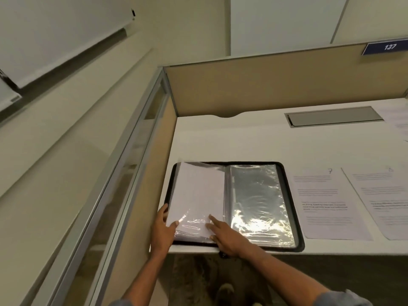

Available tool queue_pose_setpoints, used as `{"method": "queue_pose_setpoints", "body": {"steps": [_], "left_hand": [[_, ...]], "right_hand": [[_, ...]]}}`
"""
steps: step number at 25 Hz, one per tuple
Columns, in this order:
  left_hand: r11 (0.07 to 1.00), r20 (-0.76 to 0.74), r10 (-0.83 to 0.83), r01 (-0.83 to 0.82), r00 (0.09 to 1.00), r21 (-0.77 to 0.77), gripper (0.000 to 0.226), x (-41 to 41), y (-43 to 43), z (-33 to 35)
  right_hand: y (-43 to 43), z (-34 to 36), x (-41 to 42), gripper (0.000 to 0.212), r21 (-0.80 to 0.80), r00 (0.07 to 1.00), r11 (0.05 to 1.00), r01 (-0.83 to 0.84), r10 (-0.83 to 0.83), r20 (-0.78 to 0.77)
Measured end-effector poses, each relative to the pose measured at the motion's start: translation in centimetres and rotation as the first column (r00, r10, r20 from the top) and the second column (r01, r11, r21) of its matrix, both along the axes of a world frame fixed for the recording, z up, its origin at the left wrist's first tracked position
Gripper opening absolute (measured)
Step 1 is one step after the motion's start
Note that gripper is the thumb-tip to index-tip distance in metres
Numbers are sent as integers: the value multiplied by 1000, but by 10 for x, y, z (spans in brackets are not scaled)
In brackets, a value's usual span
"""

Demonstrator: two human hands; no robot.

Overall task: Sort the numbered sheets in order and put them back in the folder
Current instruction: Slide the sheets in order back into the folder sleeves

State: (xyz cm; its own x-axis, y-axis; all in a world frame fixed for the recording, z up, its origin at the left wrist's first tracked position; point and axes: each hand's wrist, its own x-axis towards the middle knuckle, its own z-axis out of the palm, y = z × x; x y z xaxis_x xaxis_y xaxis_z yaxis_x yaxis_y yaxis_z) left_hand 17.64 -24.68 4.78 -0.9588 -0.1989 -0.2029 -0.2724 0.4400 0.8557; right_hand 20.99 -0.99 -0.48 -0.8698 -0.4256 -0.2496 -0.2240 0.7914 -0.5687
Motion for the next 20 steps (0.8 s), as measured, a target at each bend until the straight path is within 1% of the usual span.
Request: {"method": "queue_pose_setpoints", "body": {"steps": [3, 6, 8, 10, 11, 12, 14, 15, 17, 18, 20], "left_hand": [[992, 12, -67, 68, 998, -108, 66, -4, -19, -33], [953, 50, -176, 183, 983, -241, 58, -2, -30, -64], [883, 74, -285, 292, 956, -367, 54, 5, -31, -81], [796, 75, -377, 365, 923, -483, 59, 8, -38, -99], [764, 88, -405, 390, 910, -515, 61, 7, -39, -104], [749, 78, -425, 398, 902, -529, 59, 4, -41, -112], [721, 8, -488, 408, 873, -560, 45, 3, -38, -127], [713, -27, -542, 442, 840, -544, 46, 4, -32, -133], [691, -79, -648, 540, 758, -480, 53, 1, -14, -129], [688, -135, -678, 559, 722, -463, 54, -4, 5, -123], [658, -214, -730, 583, 649, -476, 54, -12, 50, -110]], "right_hand": [[-5, -18, 11, 51, 57, 999, 998, -30, 31, -14], [-7, -24, 15, 50, 82, 999, 996, -24, 27, -38], [-6, -21, 15, 49, 94, 999, 996, -15, 19, -45], [-4, -17, 14, 51, 108, 997, 994, 12, -3, -83], [-2, -16, 15, 54, 127, 994, 991, 45, -31, -105], [0, -12, 18, 59, 147, 989, 983, 112, -95, -115], [14, -5, 27, 76, 149, 959, 950, 274, -257, -121], [24, 0, 33, 82, 137, 940, 933, 332, -317, -122], [44, 10, 43, 75, 143, 897, 888, 436, -418, -141], [57, 15, 51, 72, 142, 866, 856, 497, -478, -147], [81, 24, 70, 70, 146, 799, 787, 599, -578, -164]]}}
